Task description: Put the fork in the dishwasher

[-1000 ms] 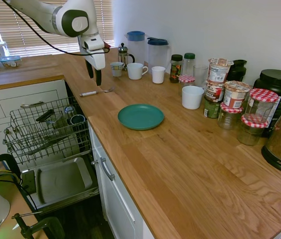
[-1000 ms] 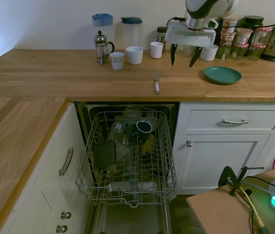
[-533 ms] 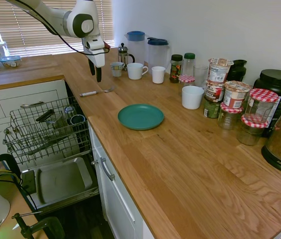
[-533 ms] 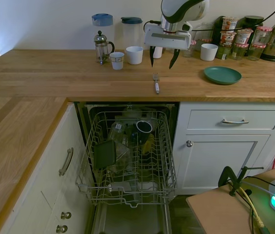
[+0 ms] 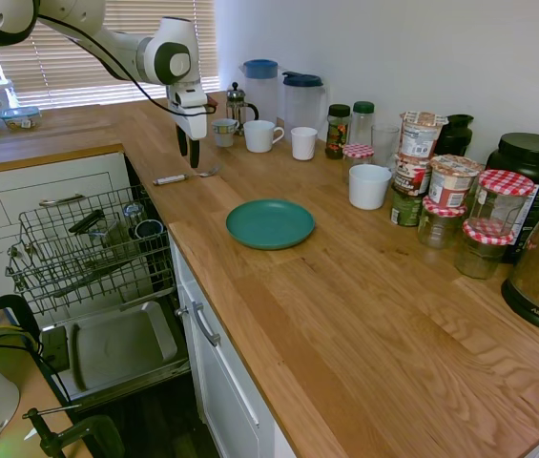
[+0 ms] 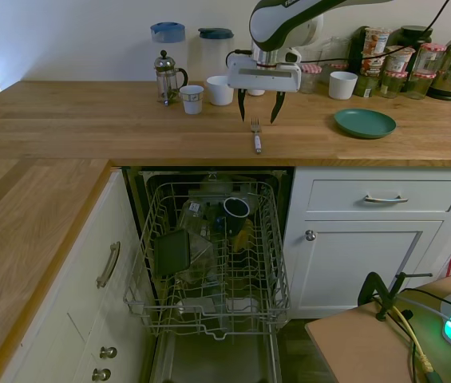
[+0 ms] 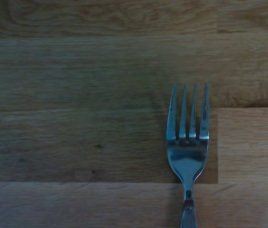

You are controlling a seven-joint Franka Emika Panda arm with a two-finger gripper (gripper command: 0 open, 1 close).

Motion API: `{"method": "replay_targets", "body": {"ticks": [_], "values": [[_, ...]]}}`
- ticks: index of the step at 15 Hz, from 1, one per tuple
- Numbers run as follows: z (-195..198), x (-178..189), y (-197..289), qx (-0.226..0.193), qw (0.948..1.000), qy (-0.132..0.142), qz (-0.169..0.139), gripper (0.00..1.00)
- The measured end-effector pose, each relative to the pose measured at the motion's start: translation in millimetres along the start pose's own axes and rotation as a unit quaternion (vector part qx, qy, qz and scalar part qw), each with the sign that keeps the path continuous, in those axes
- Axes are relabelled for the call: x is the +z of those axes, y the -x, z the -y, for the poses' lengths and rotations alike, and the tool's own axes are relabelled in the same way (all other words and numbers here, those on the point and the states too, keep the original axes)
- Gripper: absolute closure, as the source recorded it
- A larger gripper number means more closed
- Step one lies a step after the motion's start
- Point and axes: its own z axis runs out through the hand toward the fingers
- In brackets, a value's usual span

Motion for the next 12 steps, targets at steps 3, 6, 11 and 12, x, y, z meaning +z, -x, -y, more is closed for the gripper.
{"method": "replay_targets", "body": {"ticks": [3, 6, 11, 12], "values": [[-1, 12, -2, 0.002, 0.9999, 0.016, 0.002, 0.0], [-1, 27, -1, 0.002, 0.9996, 0.026, 0.005, 0.0], [0, 36, 5, -0.002, 0.9994, 0.033, 0.008, 1.0], [0, 37, 4, -0.001, 0.9994, 0.033, 0.008, 1.0]]}}
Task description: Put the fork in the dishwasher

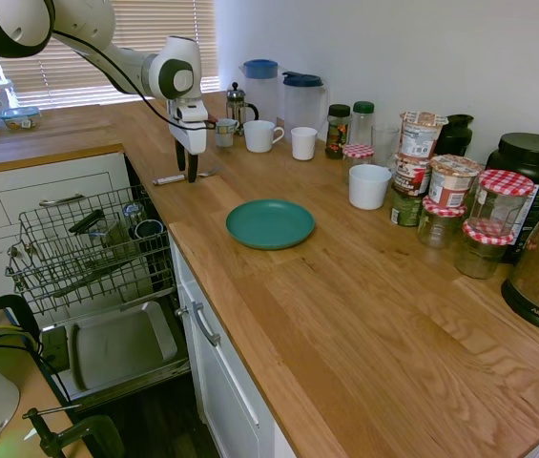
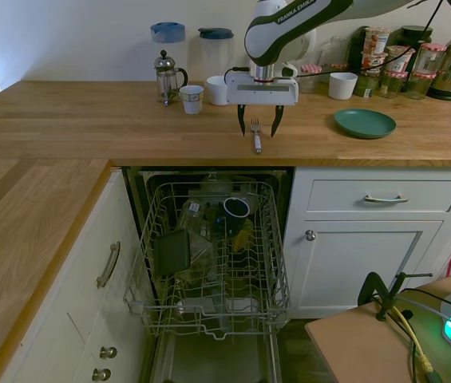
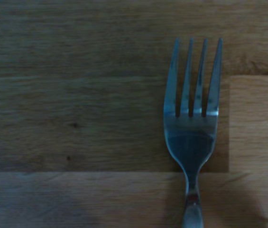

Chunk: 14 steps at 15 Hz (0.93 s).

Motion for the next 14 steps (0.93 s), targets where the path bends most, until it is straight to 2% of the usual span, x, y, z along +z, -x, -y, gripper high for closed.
{"method": "replay_targets", "body": {"ticks": [14], "values": [[7.7, 5.3, -4.8, 0.012, 0.9999, 0.003, 0.0, 1.0]]}}
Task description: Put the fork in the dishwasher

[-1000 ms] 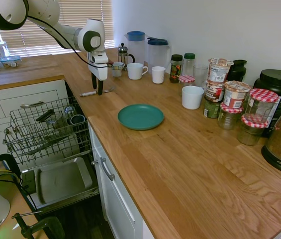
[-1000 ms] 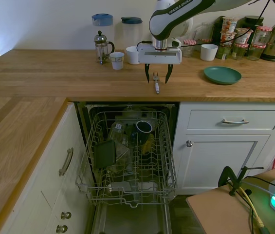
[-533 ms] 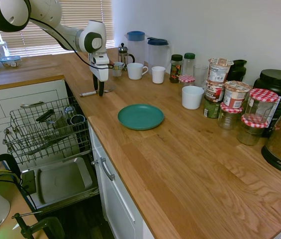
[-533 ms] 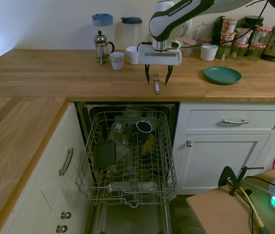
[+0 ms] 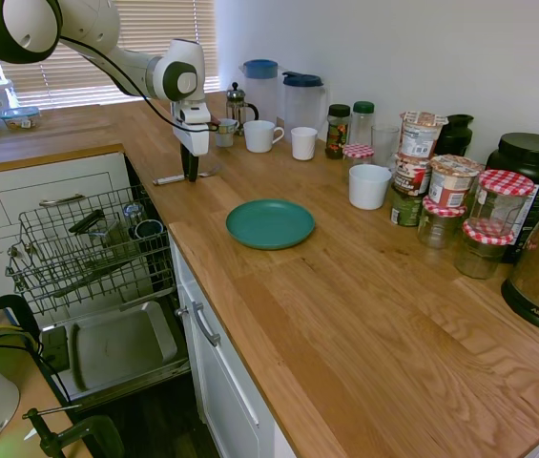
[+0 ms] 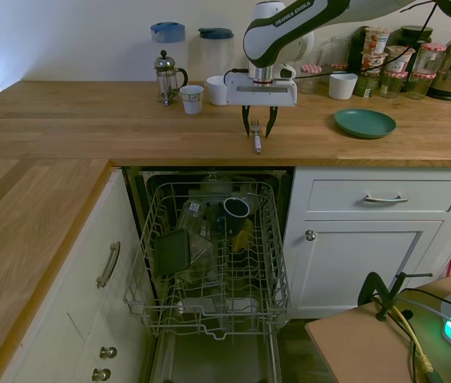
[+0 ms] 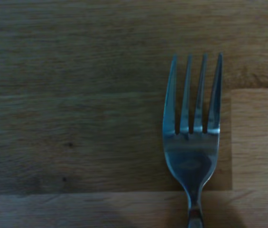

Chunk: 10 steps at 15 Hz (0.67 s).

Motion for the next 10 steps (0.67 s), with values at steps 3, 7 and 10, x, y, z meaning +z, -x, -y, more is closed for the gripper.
{"method": "replay_targets", "body": {"ticks": [3, 7, 10], "values": [[0.4, 0.4, 2.7, -0.002, 1.0, 0.0, 0.0, 1.0], [1.4, 0.9, 7.0, -0.005, 1.0, -0.002, 0.0, 1.0], [2.1, -0.1, 6.9, -0.002, 1.0, -0.006, 0.004, 1.0]]}}
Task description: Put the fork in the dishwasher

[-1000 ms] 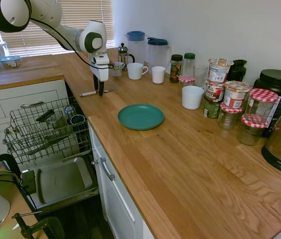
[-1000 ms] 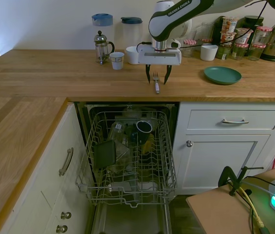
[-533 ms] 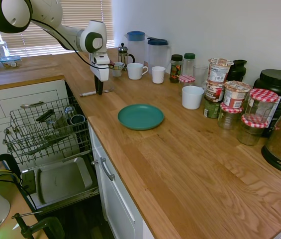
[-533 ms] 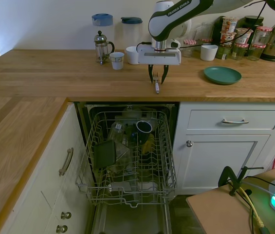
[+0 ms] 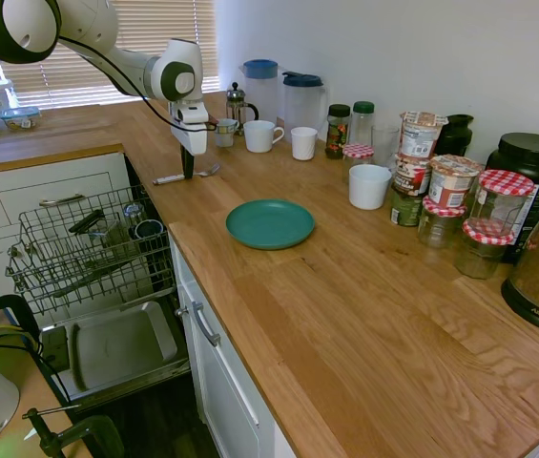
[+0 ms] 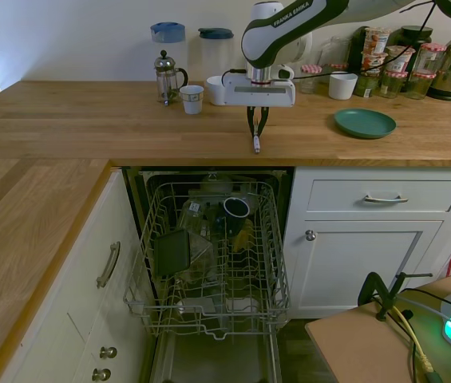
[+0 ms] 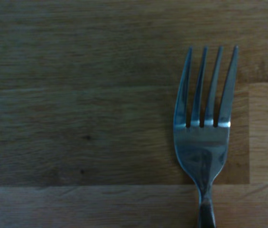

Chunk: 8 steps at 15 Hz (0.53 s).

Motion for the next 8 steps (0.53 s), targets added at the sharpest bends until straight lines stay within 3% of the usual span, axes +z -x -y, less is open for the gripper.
{"method": "replay_targets", "body": {"ticks": [4, 8], "values": [[-1, -6, -4, 0.015, 0.9999, -0.004, 0.0, 1.0], [-10, -41, 5, 0.019, 0.9997, -0.012, -0.004, 1.0]]}}
